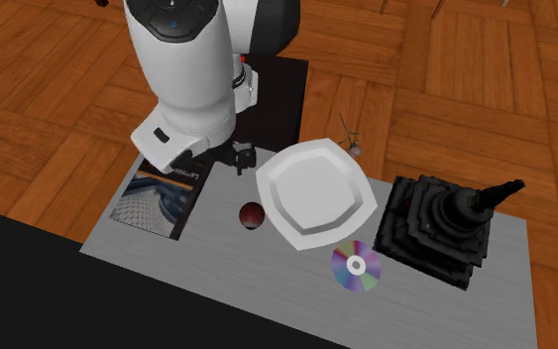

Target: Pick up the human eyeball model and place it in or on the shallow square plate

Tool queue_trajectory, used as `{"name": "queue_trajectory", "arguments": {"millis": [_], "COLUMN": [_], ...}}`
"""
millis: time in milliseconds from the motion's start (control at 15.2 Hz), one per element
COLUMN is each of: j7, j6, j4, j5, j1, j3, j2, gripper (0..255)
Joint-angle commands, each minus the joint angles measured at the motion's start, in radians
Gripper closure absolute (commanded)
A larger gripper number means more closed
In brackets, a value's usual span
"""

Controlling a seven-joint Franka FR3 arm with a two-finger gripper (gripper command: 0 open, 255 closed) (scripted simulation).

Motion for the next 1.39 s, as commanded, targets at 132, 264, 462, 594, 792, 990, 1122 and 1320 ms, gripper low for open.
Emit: {"name": "queue_trajectory", "arguments": {"millis": [132, 264, 462, 594, 792, 990, 1122, 1320], "j7": [0.047, 0.071, 0.107, 0.117, 0.122, 0.128, 0.129, 0.129], "j6": [0.049, 0.069, 0.093, 0.110, 0.149, 0.188, 0.196, 0.196], "j4": [0.050, 0.081, 0.135, 0.139, 0.113, 0.089, 0.084, 0.084], "j5": [-0.019, -0.033, -0.059, -0.068, -0.076, -0.085, -0.087, -0.087], "j1": [0.015, 0.023, 0.040, 0.045, 0.044, 0.044, 0.044, 0.044], "j3": [0.038, 0.054, 0.072, 0.074, 0.072, 0.069, 0.069, 0.069], "j2": [0.143, 0.217, 0.330, 0.360, 0.374, 0.390, 0.393, 0.393], "gripper": [0, 0, 0, 0, 0, 0, 0, 0]}}
